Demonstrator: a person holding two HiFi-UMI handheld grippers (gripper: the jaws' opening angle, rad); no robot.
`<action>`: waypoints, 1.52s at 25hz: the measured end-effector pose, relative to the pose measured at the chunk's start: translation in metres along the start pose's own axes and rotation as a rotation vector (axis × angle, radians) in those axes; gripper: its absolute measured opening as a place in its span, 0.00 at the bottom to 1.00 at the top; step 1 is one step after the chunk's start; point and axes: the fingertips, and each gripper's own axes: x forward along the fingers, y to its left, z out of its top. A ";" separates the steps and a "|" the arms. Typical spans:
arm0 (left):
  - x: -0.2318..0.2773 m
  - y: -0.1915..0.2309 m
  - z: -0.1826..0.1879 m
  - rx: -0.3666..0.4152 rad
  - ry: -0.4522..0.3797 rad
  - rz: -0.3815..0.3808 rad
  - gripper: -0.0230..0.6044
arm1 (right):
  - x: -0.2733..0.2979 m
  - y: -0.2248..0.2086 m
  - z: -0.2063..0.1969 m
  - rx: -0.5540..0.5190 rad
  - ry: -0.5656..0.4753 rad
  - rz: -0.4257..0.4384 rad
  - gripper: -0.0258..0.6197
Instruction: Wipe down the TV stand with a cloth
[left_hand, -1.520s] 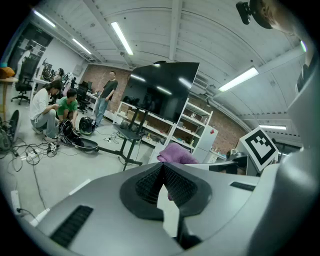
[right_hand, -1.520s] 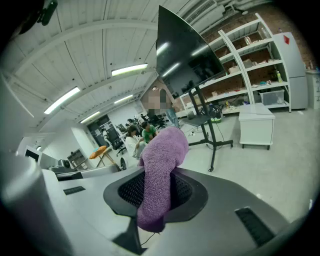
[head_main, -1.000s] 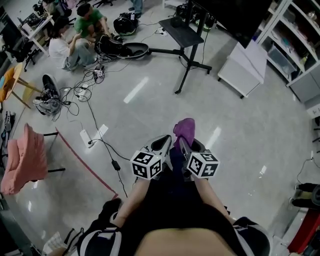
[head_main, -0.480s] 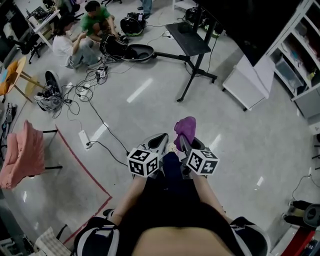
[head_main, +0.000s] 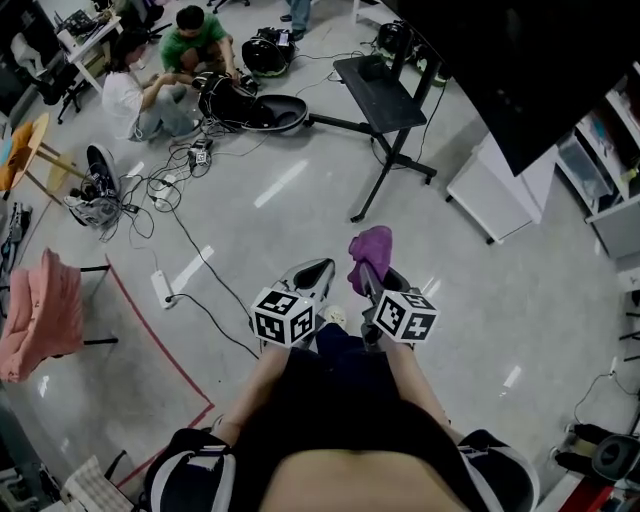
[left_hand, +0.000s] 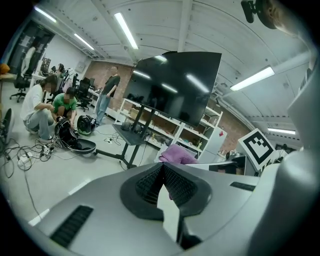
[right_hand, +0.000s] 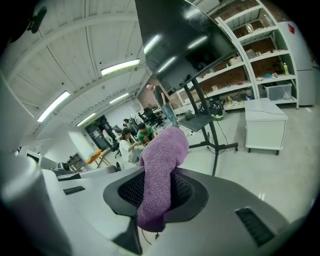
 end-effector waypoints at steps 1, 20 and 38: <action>0.005 0.003 0.003 0.001 0.000 0.004 0.04 | 0.005 -0.003 0.003 -0.001 0.006 0.000 0.19; 0.071 0.034 0.028 -0.012 -0.012 0.077 0.04 | 0.063 -0.039 0.048 -0.048 0.042 0.047 0.19; 0.110 0.055 0.046 -0.007 0.022 0.038 0.04 | 0.098 -0.071 0.080 0.004 0.008 -0.028 0.19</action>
